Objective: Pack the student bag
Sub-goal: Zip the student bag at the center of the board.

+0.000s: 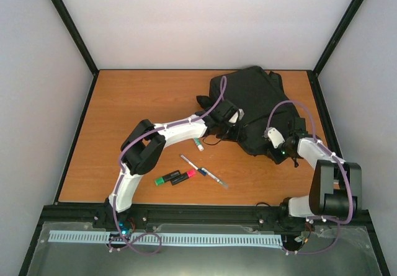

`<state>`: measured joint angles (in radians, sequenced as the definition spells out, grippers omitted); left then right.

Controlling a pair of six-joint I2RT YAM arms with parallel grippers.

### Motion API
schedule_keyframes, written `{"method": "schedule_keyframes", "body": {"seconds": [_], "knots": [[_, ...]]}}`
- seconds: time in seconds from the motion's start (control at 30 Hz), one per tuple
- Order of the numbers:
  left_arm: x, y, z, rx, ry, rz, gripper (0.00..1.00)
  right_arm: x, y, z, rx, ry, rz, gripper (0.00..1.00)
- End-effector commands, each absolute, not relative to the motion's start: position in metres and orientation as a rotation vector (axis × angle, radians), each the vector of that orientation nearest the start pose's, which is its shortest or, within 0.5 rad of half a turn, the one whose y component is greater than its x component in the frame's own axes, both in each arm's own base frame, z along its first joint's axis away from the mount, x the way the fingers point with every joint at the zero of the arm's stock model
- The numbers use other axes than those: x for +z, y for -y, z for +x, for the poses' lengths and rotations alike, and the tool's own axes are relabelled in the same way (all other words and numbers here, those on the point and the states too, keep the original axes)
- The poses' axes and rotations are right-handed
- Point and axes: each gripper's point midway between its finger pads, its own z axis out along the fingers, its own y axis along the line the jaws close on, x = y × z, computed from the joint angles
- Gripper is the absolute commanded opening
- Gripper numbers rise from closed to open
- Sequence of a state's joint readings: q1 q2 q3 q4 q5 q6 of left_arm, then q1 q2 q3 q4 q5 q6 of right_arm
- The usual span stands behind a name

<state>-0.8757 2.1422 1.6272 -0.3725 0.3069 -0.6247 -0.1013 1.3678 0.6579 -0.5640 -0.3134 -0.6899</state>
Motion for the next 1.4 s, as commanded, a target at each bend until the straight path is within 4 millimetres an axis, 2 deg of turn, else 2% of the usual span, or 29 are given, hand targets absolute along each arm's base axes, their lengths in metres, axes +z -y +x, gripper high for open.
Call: {"method": "schedule_keyframes", "body": {"seconds": [0.0,0.2,0.43,0.53,0.63,0.73,0.8,1.0,1.2,1.37], "knots": [[0.104,0.471,0.314,-1.011,-2.585,0.508,0.50,0.037,-0.026,0.289,0.239,-2.544,-0.842,0.20],[0.107,0.466,0.315,-0.990,-2.583,0.493,0.51,0.040,-0.029,0.274,0.260,-2.560,-0.872,0.04],[0.118,0.453,0.306,-0.962,-2.496,0.554,0.52,0.052,-0.024,0.250,0.234,-2.612,-0.951,0.03],[0.128,0.448,0.295,-0.885,-2.354,0.704,0.57,0.053,-0.021,0.243,0.223,-2.645,-0.988,0.03],[0.139,0.454,0.275,-0.737,-2.120,0.930,0.59,0.058,-0.022,0.241,0.241,-2.651,-1.006,0.03],[0.131,0.462,0.255,-0.527,-1.915,1.137,0.60,0.061,-0.025,0.243,0.268,-2.650,-1.002,0.03],[0.129,0.470,0.250,-0.422,-1.805,1.215,0.60,0.063,-0.026,0.245,0.280,-2.652,-0.996,0.03],[0.142,0.489,0.252,-0.394,-1.648,1.257,0.59,0.065,-0.026,0.245,0.294,-2.660,-0.999,0.03],[0.140,0.498,0.268,-0.260,-1.588,1.268,0.60,0.068,-0.029,0.242,0.324,-2.660,-1.000,0.03],[0.133,0.508,0.273,-0.208,-1.540,1.330,0.58,0.068,-0.033,0.241,0.362,-2.665,-0.983,0.03]]}}
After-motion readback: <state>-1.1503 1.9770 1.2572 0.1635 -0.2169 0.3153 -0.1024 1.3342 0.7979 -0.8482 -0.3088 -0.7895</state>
